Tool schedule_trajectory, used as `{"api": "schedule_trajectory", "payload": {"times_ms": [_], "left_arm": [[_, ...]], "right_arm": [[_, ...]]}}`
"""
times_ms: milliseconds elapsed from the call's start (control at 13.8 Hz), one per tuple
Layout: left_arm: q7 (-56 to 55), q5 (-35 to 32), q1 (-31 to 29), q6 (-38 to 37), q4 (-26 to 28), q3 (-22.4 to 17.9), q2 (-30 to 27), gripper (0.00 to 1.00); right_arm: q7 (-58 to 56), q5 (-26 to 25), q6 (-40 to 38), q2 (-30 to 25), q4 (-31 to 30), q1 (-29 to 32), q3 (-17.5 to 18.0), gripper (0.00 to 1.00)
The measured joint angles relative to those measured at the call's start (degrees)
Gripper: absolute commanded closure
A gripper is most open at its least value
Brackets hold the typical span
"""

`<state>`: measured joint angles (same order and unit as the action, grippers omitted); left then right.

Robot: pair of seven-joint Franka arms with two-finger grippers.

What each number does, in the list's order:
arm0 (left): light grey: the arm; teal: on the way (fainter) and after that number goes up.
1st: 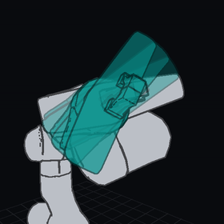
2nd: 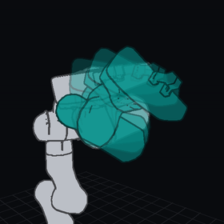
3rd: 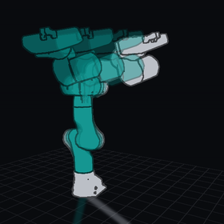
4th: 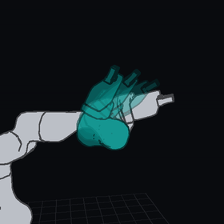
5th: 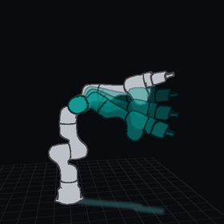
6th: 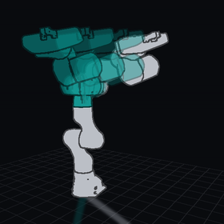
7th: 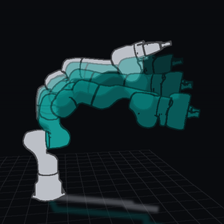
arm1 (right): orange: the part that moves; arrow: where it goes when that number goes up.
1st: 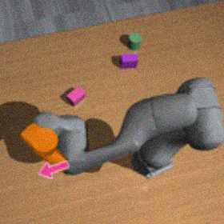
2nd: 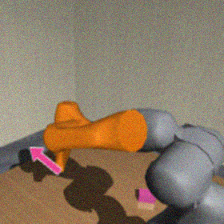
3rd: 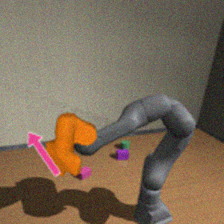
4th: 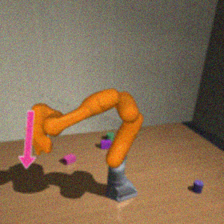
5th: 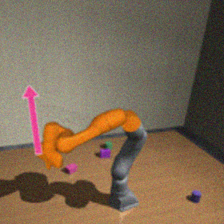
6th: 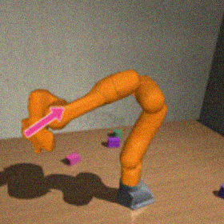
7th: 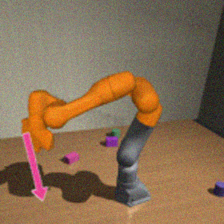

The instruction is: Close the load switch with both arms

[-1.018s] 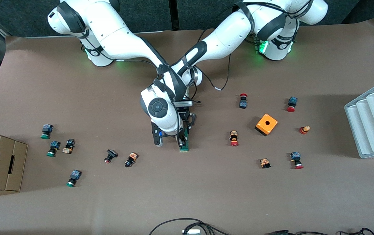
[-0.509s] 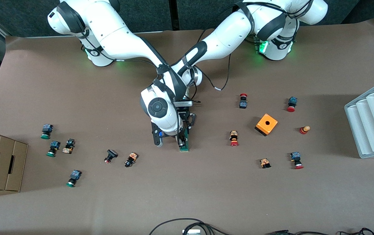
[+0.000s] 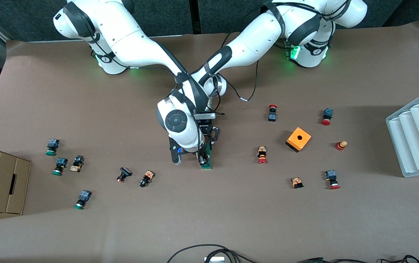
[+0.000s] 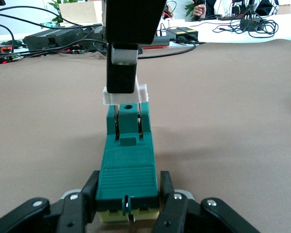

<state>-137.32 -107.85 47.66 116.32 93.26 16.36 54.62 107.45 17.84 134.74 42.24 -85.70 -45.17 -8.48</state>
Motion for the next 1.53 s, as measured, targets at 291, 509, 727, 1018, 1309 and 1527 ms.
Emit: {"api": "schedule_trajectory", "payload": {"times_ms": [291, 509, 727, 1018, 1309, 1527], "left_arm": [[0.0, 0.0, 0.0, 0.0, 0.0, 0.0, 0.0, 0.46], [0.0, 0.0, 0.0, 0.0, 0.0, 0.0, 0.0, 0.46], [0.0, 0.0, 0.0, 0.0, 0.0, 0.0, 0.0, 0.46], [0.0, 0.0, 0.0, 0.0, 0.0, 0.0, 0.0, 0.46], [0.0, 0.0, 0.0, 0.0, 0.0, 0.0, 0.0, 0.46], [0.0, 0.0, 0.0, 0.0, 0.0, 0.0, 0.0, 0.46]], "right_arm": [[0.0, 0.0, 0.0, 0.0, 0.2, 0.3, 0.0, 0.84], [0.0, 0.0, 0.0, 0.1, 0.3, 0.3, 0.0, 0.84], [0.0, 0.0, 0.0, 0.3, 0.9, 0.7, 0.0, 0.84], [0.0, 0.0, 0.0, 0.9, 1.9, 1.0, 0.0, 0.84], [0.0, 0.0, 0.0, 1.2, 2.3, 1.0, 0.0, 0.84], [0.0, 0.0, 0.0, 1.4, 2.6, 1.1, 0.0, 0.84]]}}
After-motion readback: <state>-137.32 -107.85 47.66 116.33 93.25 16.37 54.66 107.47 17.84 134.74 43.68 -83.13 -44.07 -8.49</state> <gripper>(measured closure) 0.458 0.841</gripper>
